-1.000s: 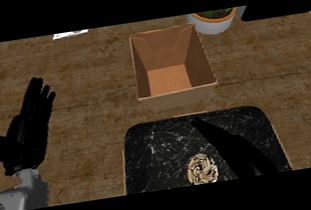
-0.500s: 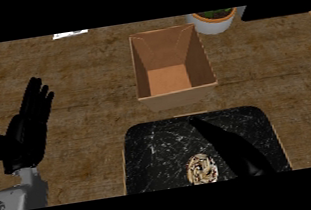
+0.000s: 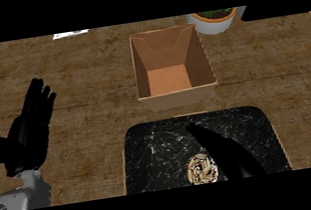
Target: Pick the cupcake from the tray and place it in the cardboard box
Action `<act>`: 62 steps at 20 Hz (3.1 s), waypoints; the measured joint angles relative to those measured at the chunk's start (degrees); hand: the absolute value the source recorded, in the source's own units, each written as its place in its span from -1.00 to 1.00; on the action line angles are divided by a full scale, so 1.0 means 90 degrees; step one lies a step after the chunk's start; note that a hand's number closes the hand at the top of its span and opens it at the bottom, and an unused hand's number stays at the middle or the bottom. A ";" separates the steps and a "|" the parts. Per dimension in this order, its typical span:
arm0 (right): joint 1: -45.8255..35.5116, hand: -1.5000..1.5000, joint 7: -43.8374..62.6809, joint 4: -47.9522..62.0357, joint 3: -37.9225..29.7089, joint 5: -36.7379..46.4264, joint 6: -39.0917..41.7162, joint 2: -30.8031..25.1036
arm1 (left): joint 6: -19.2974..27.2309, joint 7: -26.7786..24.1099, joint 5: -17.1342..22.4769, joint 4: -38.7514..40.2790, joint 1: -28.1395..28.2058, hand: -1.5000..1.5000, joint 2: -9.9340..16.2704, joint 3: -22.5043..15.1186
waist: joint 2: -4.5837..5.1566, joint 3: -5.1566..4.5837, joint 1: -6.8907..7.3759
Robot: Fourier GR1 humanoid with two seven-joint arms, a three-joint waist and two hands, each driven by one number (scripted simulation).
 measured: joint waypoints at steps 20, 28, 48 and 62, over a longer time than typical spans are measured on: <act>-0.0985 1.00 0.0262 0.0593 0.0953 0.1695 -0.1364 0.0277 | -0.0160 0.0039 -0.0001 0.0058 -0.0109 0.00 -0.0061 0.0005 | 0.0020 -0.0010 0.0199; -0.2887 1.00 0.2058 0.1522 0.1534 0.2486 -0.1736 0.0512 | -0.0316 0.0104 -0.0023 0.0110 -0.0378 0.00 -0.0139 -0.0294 | 0.0094 -0.0038 0.0817; -0.7244 1.00 0.4447 0.3147 0.0843 0.2905 -0.2509 0.0471 | -0.0323 0.0192 -0.0145 0.0420 -0.0790 0.00 -0.0268 -0.0527 | 0.0062 -0.0043 0.1121; -0.8480 1.00 0.4893 0.4890 0.0341 0.2920 -0.2808 0.0450 | -0.0174 0.0166 -0.0187 0.0386 -0.0722 0.00 -0.0246 -0.0386 | 0.0074 -0.0031 0.0815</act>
